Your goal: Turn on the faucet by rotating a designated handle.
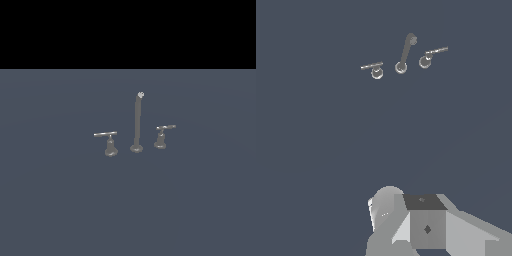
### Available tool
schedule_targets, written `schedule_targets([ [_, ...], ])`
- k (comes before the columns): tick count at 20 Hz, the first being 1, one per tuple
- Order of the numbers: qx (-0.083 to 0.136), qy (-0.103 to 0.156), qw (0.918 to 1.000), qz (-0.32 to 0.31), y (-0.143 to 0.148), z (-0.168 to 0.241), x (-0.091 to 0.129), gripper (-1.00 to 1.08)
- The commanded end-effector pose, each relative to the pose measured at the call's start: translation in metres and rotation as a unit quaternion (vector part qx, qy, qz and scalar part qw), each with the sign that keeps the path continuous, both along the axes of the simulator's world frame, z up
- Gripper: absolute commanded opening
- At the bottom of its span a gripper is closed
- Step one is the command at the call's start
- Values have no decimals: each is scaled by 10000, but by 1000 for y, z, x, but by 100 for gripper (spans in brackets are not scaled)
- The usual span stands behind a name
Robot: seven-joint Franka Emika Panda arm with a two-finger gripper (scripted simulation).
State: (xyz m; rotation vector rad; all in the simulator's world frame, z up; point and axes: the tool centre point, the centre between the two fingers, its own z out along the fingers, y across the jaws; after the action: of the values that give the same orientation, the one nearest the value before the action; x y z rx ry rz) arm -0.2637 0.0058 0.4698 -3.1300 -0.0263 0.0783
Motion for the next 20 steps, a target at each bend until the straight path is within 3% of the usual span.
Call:
schedule_targets([
  [1, 0, 0, 10000, 0, 0, 0, 0, -100],
  [11, -7, -6, 9996, -273, 11, -15, 6, -100],
  [20, -26, -21, 9950, -993, 37, -56, 24, -100],
])
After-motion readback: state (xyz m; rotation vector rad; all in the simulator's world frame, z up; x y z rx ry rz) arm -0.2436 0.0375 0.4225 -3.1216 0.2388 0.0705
